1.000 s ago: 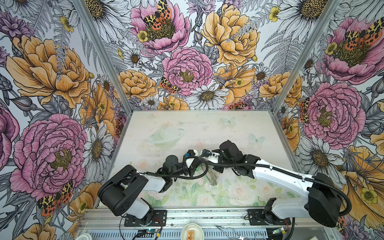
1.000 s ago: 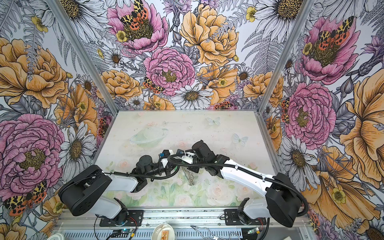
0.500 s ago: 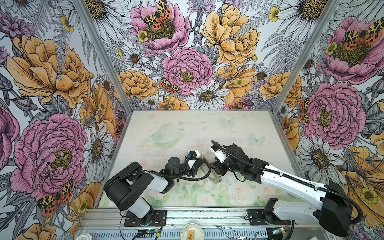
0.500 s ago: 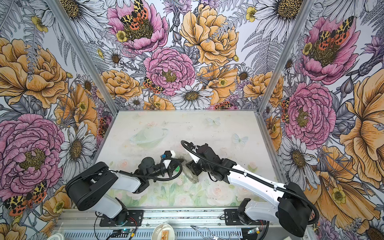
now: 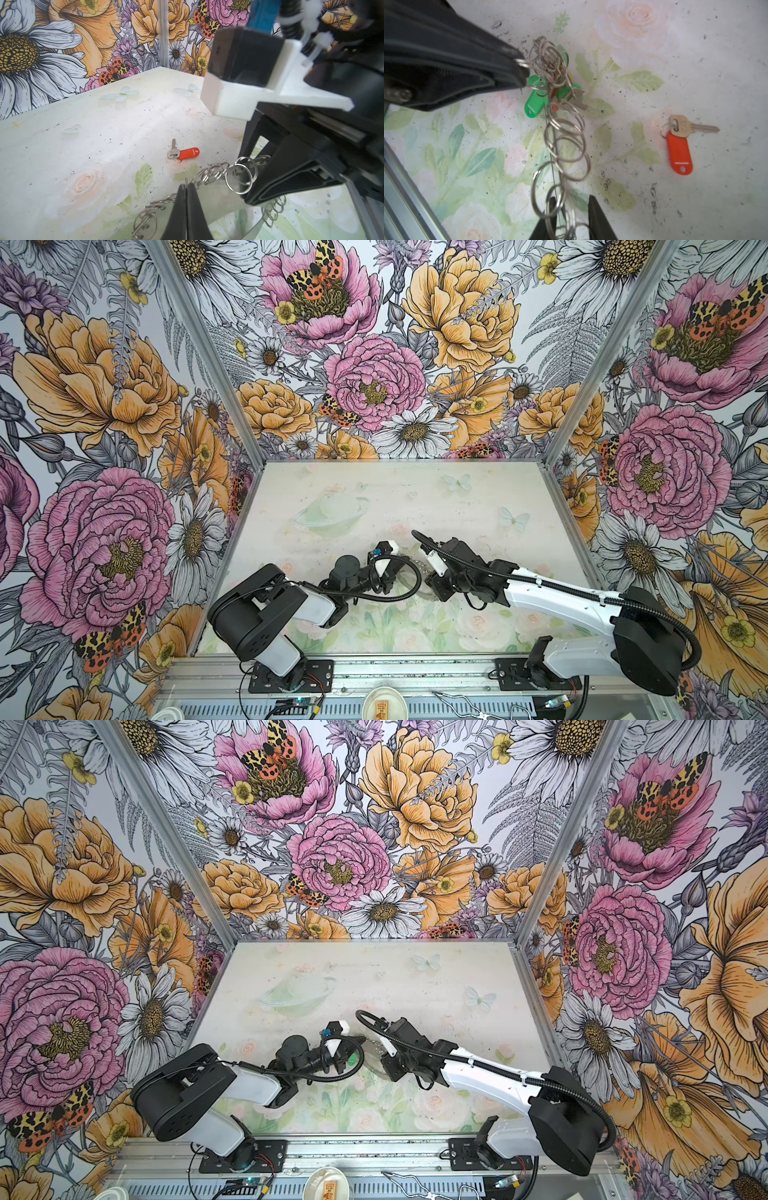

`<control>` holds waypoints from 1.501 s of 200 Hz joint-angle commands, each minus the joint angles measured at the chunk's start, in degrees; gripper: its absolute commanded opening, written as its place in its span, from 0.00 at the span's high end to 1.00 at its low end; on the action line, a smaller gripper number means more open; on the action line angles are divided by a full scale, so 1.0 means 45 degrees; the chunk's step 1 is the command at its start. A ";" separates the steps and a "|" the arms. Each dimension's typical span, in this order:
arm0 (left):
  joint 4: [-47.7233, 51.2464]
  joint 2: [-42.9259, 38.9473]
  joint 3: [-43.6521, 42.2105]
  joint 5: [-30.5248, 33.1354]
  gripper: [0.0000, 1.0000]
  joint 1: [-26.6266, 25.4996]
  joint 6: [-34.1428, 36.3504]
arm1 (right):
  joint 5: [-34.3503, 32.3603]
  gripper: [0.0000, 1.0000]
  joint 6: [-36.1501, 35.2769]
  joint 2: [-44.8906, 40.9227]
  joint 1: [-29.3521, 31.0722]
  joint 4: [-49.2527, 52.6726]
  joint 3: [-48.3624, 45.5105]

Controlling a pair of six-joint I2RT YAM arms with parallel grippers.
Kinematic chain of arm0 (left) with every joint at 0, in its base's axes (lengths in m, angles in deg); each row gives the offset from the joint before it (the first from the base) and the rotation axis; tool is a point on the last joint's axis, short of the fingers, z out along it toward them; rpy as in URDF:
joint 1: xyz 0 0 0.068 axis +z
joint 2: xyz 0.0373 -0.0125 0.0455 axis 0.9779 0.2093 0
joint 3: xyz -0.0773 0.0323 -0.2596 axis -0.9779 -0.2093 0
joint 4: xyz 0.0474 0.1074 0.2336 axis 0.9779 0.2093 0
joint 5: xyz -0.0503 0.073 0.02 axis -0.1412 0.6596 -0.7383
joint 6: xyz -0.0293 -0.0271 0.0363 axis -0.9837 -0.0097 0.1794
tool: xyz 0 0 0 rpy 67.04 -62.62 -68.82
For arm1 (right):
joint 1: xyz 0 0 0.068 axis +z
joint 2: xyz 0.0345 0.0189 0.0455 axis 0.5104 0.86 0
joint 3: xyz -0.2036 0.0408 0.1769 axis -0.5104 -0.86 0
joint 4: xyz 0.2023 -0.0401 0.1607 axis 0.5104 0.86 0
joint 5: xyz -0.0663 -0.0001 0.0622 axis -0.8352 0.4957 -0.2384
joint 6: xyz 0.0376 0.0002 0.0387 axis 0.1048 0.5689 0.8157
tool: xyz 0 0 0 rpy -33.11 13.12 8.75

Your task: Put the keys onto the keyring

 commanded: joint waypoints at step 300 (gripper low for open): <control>-0.3929 0.1509 -0.0049 -0.0949 1.00 -0.0098 -0.1020 | 0.2830 0.57 -0.2955 -0.3973 -0.1227 -0.4359 -0.2225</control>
